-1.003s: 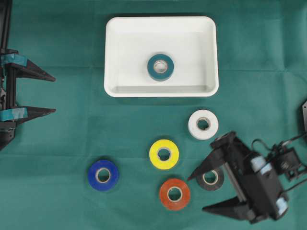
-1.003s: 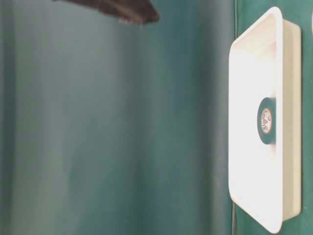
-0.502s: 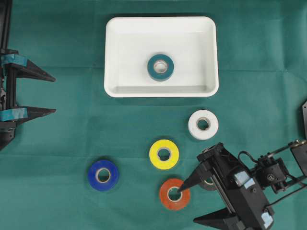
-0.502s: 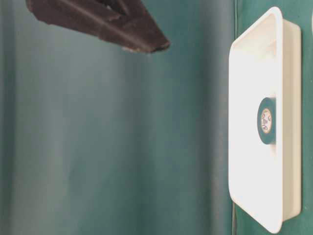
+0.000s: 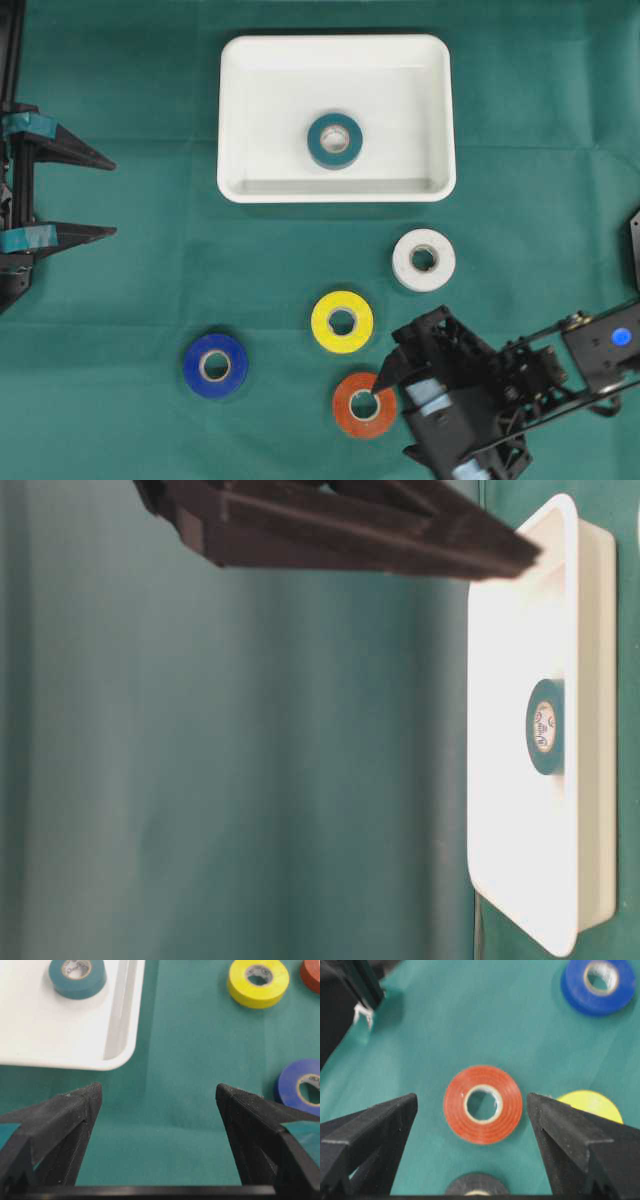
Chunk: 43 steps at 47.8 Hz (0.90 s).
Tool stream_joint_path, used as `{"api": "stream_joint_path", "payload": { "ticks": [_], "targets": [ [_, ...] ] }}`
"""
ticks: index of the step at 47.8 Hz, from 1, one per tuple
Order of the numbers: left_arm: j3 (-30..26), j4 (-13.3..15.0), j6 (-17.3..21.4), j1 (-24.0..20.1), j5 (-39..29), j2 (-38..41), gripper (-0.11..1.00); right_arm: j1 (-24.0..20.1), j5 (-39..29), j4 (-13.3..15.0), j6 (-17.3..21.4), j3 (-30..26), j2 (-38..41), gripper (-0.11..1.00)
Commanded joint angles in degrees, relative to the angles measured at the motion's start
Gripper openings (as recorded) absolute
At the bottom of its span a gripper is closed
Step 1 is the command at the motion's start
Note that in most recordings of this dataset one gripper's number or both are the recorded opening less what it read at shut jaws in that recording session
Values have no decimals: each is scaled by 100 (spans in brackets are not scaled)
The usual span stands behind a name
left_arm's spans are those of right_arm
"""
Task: Pick up the tape from a random location and place it into the white case.
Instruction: 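Lower the right gripper into the orange-red roll's hole and close it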
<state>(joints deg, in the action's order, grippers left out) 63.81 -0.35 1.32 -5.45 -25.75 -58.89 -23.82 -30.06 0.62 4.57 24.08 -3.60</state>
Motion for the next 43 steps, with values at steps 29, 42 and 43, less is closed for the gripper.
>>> {"api": "stream_joint_path", "payload": {
  "ticks": [29, 42, 43],
  "targets": [
    [-79, 18, -18, 0, 44, 26, 97, -18, -879, 35, -18, -589, 193, 90],
    [-79, 18, -9, 0, 44, 26, 97, -18, -879, 35, -18, -589, 193, 90],
    [-88, 18, -18, 0, 44, 35, 97, -18, -870, 35, -18, -580, 193, 90]
  ]
}}
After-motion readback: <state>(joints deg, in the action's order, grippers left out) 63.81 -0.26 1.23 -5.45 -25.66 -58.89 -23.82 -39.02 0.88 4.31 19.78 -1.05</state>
